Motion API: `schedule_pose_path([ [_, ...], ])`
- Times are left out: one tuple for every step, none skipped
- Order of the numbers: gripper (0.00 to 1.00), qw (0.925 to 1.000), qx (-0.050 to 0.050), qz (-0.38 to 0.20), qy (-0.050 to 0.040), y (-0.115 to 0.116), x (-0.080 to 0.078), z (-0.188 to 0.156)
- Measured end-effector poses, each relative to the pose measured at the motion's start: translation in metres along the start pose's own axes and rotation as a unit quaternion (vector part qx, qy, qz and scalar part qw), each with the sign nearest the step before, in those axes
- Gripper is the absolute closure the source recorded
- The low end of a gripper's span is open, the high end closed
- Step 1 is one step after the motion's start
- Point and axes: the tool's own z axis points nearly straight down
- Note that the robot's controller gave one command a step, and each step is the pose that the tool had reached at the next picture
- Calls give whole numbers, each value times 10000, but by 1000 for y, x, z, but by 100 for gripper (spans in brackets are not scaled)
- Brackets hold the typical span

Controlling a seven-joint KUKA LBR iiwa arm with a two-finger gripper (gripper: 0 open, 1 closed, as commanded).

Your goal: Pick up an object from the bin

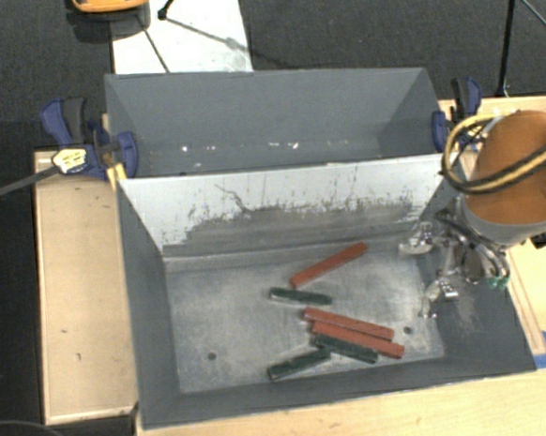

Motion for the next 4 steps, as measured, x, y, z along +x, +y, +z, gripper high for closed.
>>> schedule_pose_path([
  [0,9996,-18,-270,67,24,-1,32],
  [100,9967,-9,808,46,82,35,60],
  [100,9968,-8,799,46,82,35,60],
  [100,9954,-7,957,32,84,30,-81],
])
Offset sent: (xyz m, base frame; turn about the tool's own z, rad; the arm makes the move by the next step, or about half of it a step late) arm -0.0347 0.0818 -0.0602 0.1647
